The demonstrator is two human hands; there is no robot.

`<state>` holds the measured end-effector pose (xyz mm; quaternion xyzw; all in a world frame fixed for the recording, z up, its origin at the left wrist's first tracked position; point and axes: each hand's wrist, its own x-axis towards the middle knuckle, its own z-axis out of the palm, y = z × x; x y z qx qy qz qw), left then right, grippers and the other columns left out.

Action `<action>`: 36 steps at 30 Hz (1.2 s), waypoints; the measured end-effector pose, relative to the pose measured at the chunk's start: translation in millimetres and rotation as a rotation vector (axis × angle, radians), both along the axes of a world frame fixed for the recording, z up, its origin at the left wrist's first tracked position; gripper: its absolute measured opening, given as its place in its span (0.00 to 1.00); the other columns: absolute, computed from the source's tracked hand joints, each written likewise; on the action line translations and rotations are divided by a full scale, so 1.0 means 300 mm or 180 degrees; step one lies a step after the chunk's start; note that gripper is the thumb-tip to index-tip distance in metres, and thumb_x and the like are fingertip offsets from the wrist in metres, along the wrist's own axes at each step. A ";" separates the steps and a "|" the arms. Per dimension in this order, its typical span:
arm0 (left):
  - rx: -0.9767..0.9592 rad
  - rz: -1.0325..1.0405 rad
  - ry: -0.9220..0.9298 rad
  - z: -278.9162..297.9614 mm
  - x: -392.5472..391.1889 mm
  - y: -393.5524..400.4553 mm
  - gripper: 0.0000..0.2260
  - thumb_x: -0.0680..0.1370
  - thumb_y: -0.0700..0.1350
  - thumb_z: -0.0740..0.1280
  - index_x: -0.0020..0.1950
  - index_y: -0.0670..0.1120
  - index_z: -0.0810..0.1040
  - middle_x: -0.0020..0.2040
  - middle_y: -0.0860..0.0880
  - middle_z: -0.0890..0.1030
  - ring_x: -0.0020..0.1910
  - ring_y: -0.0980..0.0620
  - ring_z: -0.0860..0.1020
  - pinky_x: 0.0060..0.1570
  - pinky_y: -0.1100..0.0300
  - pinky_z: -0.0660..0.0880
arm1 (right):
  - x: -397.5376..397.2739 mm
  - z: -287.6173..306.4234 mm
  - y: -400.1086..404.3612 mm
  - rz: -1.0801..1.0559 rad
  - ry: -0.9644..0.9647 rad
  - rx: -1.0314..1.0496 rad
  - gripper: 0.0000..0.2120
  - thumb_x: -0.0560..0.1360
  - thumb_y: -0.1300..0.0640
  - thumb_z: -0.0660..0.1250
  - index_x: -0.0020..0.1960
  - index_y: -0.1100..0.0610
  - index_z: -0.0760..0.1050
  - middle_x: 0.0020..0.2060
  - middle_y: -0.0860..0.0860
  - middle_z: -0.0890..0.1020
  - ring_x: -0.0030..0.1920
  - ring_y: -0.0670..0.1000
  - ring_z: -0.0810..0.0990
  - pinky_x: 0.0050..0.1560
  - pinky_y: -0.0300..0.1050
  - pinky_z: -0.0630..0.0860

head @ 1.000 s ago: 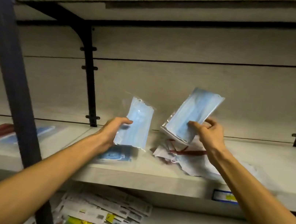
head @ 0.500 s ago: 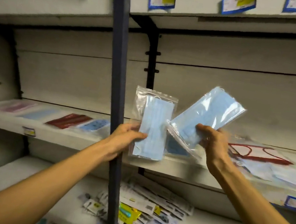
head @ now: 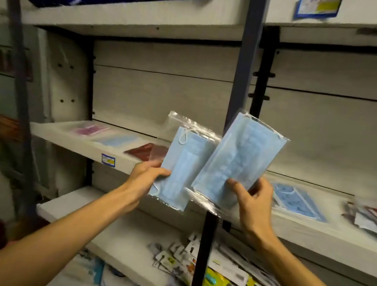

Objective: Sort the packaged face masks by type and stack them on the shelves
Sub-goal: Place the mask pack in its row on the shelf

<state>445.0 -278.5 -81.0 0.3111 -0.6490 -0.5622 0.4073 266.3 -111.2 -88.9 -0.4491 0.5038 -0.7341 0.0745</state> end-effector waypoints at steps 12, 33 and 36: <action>0.0330 0.0620 -0.0192 0.020 0.223 -0.429 0.06 0.81 0.42 0.66 0.55 0.45 0.82 0.57 0.39 0.84 0.54 0.38 0.83 0.61 0.41 0.79 | 0.175 -0.039 -0.592 0.0177 -0.0345 0.0999 0.18 0.74 0.61 0.75 0.59 0.54 0.70 0.46 0.46 0.80 0.40 0.40 0.81 0.32 0.32 0.78; -0.0499 0.0672 -0.1646 0.054 0.306 -1.268 0.10 0.80 0.43 0.65 0.61 0.48 0.76 0.51 0.49 0.78 0.50 0.47 0.79 0.52 0.55 0.78 | 0.292 0.059 -1.452 -0.0072 0.0153 0.2022 0.21 0.69 0.63 0.74 0.56 0.54 0.68 0.49 0.57 0.82 0.46 0.59 0.84 0.47 0.59 0.83; -0.0872 0.0458 -0.1927 0.056 0.280 -1.367 0.24 0.79 0.46 0.67 0.75 0.49 0.68 0.58 0.50 0.77 0.55 0.48 0.76 0.55 0.58 0.74 | 0.294 0.058 -1.529 -0.0504 0.0452 0.2334 0.23 0.63 0.52 0.75 0.52 0.49 0.67 0.45 0.51 0.83 0.46 0.55 0.84 0.50 0.57 0.82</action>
